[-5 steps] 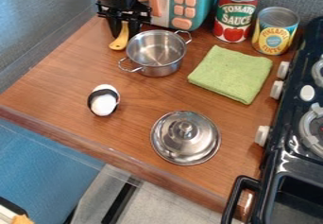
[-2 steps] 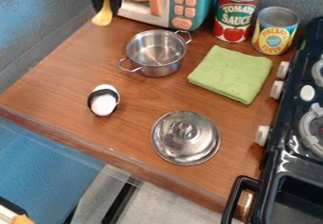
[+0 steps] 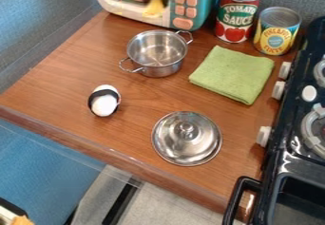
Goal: Put the yellow brush on the green cloth
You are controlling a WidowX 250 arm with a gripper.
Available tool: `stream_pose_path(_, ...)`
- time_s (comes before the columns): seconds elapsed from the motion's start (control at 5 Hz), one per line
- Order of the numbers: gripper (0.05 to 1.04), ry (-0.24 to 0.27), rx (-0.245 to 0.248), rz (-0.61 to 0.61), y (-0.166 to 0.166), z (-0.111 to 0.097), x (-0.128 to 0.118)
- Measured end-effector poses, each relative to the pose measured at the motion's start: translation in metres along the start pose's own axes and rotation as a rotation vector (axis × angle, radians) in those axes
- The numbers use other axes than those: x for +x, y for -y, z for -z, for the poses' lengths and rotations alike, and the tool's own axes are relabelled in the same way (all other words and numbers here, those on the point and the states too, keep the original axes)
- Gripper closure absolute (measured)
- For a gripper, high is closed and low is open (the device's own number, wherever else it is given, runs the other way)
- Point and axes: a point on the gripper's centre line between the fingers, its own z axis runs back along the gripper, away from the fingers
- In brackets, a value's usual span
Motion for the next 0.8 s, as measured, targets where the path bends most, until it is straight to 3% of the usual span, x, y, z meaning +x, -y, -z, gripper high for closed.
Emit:
stream_pose_path(0.2,0.746,-0.028,-0.002,0.071,0.049,0.010,-0.011)
stream_pose_path(0.4,0.746,-0.111,0.022,0.078,0.072,0.046,-0.023)
stream_pose_path(0.8,0.702,-0.147,0.056,0.109,0.093,0.083,-0.026)
